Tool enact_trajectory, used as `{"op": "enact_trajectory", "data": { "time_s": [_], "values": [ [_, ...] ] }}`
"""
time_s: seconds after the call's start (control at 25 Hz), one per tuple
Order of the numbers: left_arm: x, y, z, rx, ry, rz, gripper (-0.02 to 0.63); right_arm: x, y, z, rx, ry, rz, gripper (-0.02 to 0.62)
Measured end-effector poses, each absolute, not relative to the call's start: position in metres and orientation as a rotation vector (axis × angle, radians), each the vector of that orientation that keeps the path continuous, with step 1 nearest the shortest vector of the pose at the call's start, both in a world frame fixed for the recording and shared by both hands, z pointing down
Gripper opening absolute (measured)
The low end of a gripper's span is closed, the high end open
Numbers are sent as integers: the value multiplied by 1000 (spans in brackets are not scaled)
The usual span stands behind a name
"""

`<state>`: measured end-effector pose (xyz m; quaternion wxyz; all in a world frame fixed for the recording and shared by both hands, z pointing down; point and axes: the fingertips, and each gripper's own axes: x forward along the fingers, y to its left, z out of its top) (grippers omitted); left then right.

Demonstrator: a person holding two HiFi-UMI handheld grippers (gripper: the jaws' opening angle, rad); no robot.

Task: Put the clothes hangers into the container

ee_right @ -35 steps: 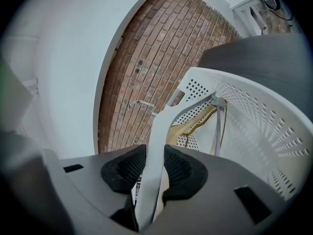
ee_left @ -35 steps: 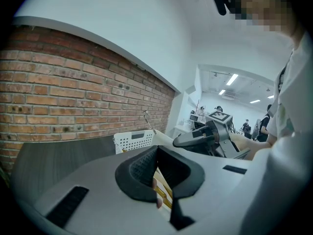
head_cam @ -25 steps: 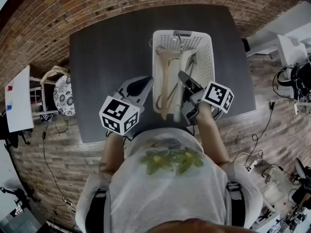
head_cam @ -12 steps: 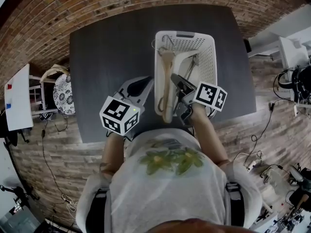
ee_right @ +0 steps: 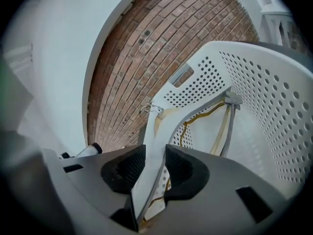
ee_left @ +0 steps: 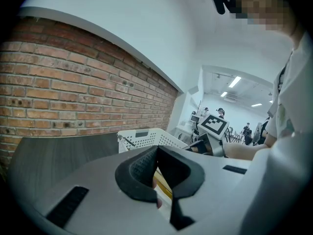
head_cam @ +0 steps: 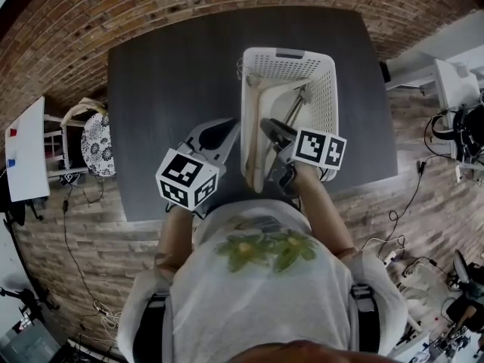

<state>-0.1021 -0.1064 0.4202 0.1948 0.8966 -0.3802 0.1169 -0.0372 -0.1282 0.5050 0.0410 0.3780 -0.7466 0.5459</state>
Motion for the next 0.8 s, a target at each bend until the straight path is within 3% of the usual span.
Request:
{"op": "enact_trajectory", "data": {
  "time_s": [0.16, 0.4, 0.52, 0.8],
  "values": [
    [-100, -106, 418, 2518, -1066, 324, 29, -36, -134, 494, 1131, -2341, 1570, 161],
    [-98, -103, 412, 2531, -1065, 315, 29, -33, -130, 475, 1146, -2409, 1319, 156],
    [-96, -100, 410, 2539, -1062, 314, 29, -37, -122, 463, 1123, -2475, 1190, 72],
    [-85, -86, 400, 2543, -1003, 240, 29, -55, -96, 418, 1014, -2695, 745, 41]
  ]
}}
